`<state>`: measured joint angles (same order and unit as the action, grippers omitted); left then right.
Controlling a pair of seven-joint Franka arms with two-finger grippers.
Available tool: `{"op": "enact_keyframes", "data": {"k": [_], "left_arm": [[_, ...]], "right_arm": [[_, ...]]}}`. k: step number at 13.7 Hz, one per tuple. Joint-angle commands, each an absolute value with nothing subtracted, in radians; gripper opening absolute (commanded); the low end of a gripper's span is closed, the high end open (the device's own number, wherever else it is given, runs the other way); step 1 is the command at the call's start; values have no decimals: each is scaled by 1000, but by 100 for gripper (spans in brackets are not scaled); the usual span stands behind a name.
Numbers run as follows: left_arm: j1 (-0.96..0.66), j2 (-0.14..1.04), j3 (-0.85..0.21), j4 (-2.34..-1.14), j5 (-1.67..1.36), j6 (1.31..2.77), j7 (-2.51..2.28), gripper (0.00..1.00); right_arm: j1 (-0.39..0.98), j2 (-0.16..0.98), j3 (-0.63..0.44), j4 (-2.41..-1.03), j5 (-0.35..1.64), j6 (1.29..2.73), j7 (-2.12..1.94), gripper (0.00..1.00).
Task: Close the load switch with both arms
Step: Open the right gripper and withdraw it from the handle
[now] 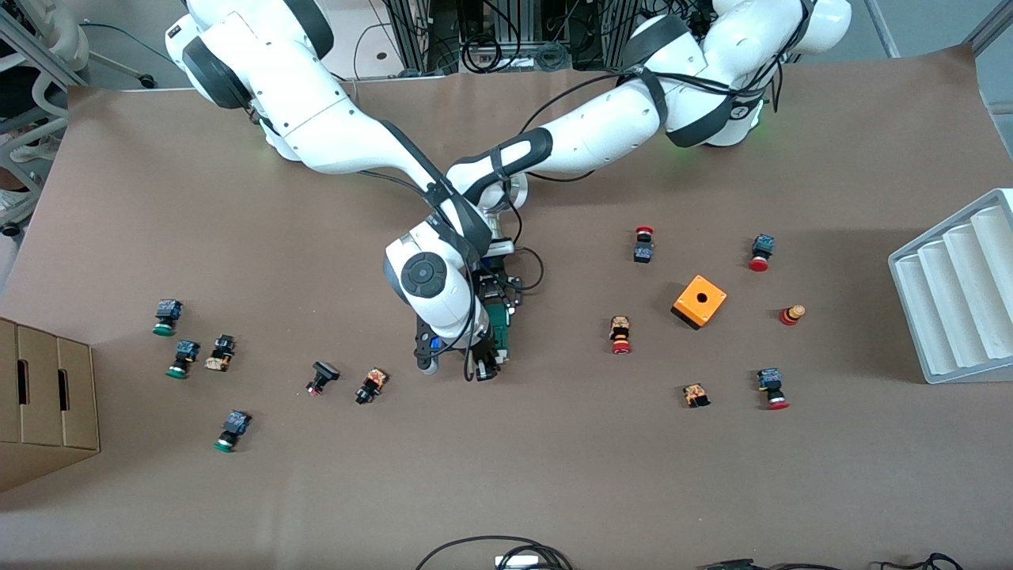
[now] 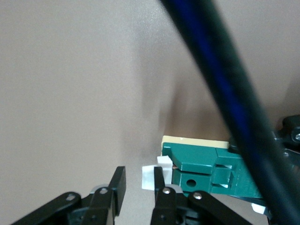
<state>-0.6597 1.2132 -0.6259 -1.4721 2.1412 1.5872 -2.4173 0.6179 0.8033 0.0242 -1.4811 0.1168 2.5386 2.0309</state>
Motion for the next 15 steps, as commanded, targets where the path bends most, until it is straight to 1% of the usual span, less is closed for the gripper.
{"op": "enact_keyframes", "data": {"k": [1, 2, 3, 6, 7, 8, 9, 12, 13, 14, 15], "left_arm": [[-680, 1230, -634, -1433, 2145, 1608, -2396, 48], [-680, 1230, -634, -1433, 2145, 1608, -2396, 48], [-680, 1229, -634, -1433, 2145, 1608, -2396, 48], [-680, 1229, -635, -1433, 2141, 1608, -2396, 50], [-680, 1229, -635, -1434, 2141, 1606, -2396, 52], [-680, 1227, -635, -1434, 2140, 1606, -2396, 55], [-678, 1226, -637, -1434, 2140, 1608, -2396, 60], [-676, 1204, -649, -1434, 2097, 1608, -2396, 71], [-675, 1195, -649, -1440, 2094, 1608, -2396, 79], [-673, 1193, -649, -1443, 2092, 1608, -2396, 100], [-675, 1192, -650, -1443, 2092, 1608, -2396, 100]], "right_arm": [[594, 805, 26, -1451, 118, 2520, 2023, 67], [580, 787, 26, -1451, 120, 2491, 2020, 77], [565, 763, 26, -1451, 120, 2461, 2020, 100], [516, 668, 32, -1466, 126, 2331, 1916, 100], [506, 640, 32, -1466, 126, 2277, 1884, 100], [486, 611, 32, -1468, 127, 2219, 1840, 100], [468, 576, 34, -1476, 133, 2160, 1779, 100], [414, 459, 34, -1496, 169, 1993, 1571, 100], [396, 422, 34, -1497, 167, 1930, 1504, 100], [376, 388, 34, -1497, 167, 1880, 1429, 100], [348, 353, 34, -1497, 169, 1827, 1345, 100]]}}
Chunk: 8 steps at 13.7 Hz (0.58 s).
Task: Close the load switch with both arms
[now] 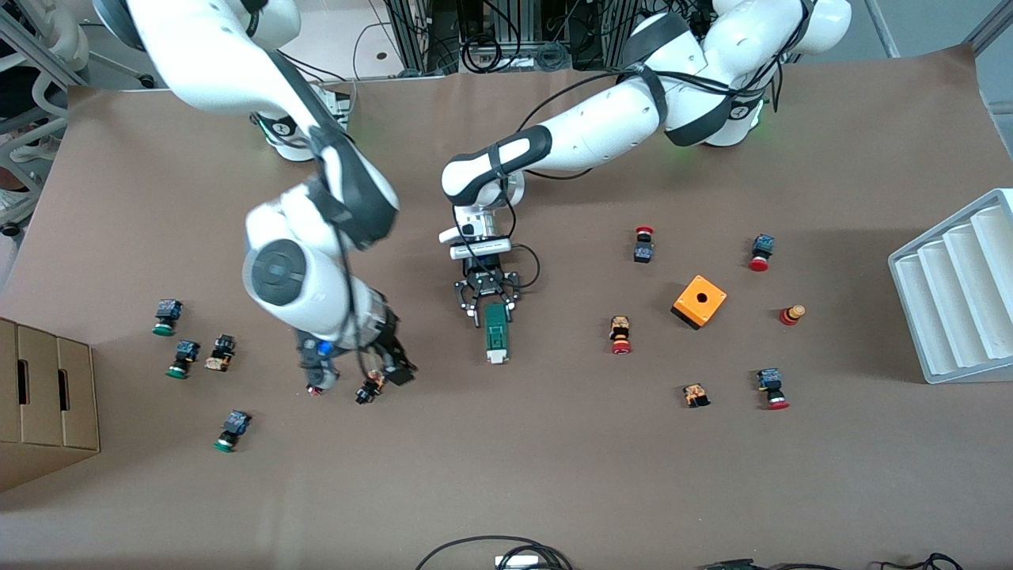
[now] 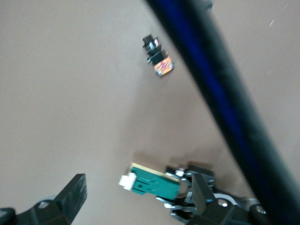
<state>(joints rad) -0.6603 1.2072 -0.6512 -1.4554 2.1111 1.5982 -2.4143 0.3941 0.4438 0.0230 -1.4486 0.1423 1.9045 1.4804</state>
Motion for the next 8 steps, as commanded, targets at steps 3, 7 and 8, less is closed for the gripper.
{"op": "enact_keyframes", "data": {"k": [3, 7, 8], "left_arm": [[-676, 1163, -657, -1456, 2033, 1609, -2396, 100], [-680, 1051, -657, -1502, 1881, 1640, -2352, 100], [-680, 1033, -657, -1502, 1844, 1641, -2303, 100]], "right_arm": [[287, 247, 34, -1525, 167, 1721, 1154, 100], [169, 109, 37, -1562, 166, 1580, 796, 100], [151, 80, 37, -1571, 158, 1556, 696, 100]]}}
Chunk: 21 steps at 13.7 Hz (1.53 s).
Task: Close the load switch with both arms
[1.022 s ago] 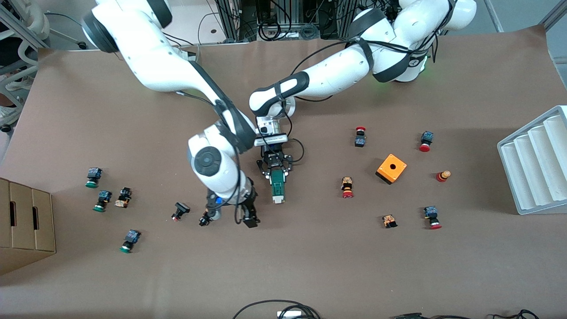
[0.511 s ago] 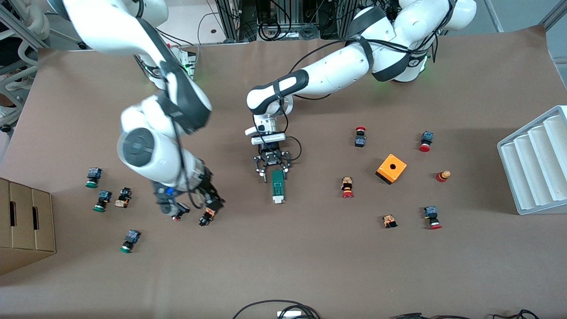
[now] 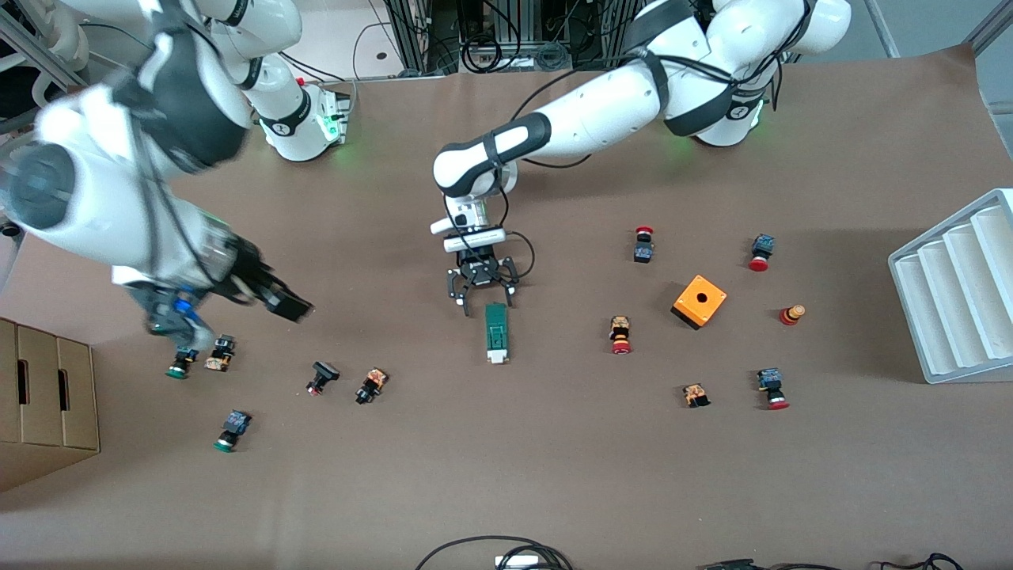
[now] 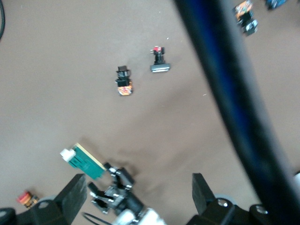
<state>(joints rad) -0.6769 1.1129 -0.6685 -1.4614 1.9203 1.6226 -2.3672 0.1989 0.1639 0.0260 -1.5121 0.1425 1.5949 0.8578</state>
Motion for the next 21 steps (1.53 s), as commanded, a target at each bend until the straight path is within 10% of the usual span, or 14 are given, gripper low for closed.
{"op": "enact_keyframes", "data": {"k": [1, 21], "left_arm": [[-680, 1019, -658, -1502, 1826, 1644, -2263, 100], [-710, 379, -541, -1496, 973, 1717, -1422, 100]], "right_arm": [[128, 51, 35, -1578, 153, 1533, 607, 100], [6, 6, -138, -1592, 41, 1598, -189, 100]]}}
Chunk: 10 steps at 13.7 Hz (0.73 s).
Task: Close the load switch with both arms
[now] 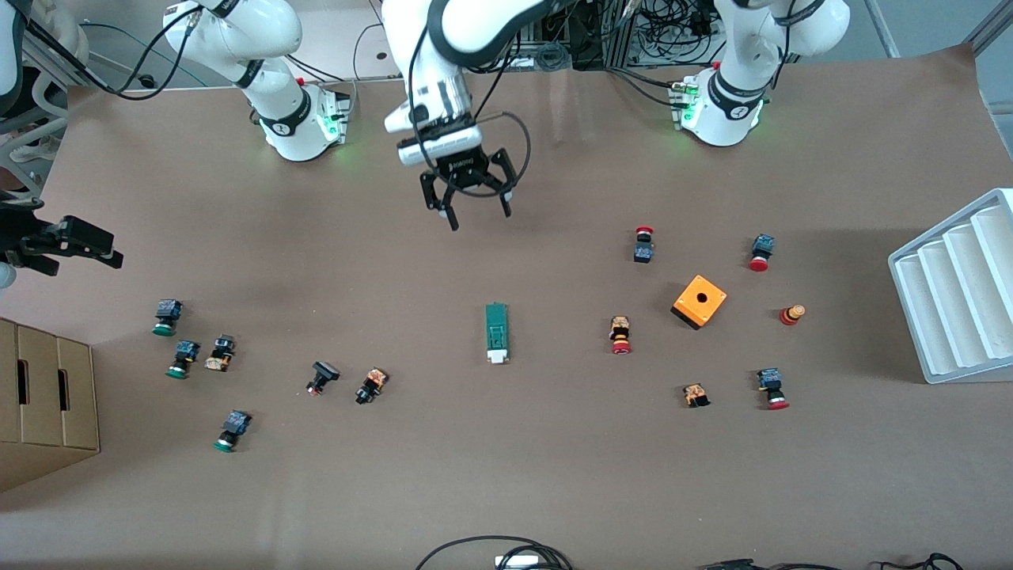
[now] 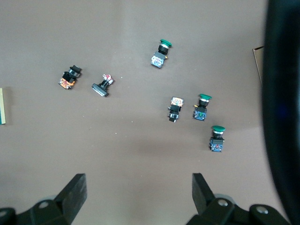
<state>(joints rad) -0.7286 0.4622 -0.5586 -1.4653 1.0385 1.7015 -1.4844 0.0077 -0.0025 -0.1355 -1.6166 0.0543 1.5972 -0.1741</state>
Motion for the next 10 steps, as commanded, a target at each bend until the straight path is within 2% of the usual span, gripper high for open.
{"op": "enact_keyframes", "data": {"k": [1, 10], "left_arm": [[-683, 344, -541, -1493, 936, 1717, -1378, 100], [-418, 100, -546, -1491, 617, 1743, -985, 100]], "right_arm": [[8, 5, -138, -1583, 40, 1598, -187, 100], [3, 28, -143, -1582, 43, 1624, -184, 100]]}}
